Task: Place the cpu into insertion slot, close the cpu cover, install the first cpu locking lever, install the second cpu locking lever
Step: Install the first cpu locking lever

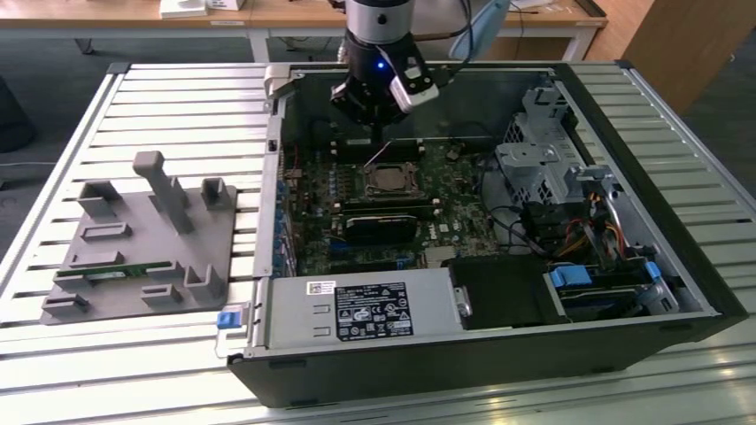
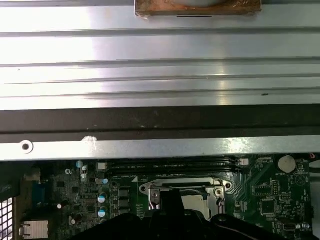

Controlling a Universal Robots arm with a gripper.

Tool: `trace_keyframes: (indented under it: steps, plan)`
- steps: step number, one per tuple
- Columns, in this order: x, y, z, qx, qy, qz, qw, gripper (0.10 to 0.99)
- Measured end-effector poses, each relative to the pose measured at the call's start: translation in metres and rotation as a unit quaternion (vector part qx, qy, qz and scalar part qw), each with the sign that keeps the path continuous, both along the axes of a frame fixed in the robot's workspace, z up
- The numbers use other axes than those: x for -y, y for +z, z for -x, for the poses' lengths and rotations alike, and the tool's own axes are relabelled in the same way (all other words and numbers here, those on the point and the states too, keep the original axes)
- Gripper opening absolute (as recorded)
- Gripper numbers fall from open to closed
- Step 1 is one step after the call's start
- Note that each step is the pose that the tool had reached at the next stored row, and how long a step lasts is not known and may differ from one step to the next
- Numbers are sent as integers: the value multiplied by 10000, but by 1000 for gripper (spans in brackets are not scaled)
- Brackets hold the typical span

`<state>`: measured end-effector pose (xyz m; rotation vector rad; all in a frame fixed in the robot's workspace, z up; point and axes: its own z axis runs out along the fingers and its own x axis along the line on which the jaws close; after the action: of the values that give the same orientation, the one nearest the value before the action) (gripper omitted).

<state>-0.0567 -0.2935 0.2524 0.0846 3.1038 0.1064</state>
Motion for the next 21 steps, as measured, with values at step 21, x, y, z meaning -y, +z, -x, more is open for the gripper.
trace_keyframes:
  steps: [21]
  plan:
    - [-24, -157, -122, -2, 61, -94, 9999, 106]
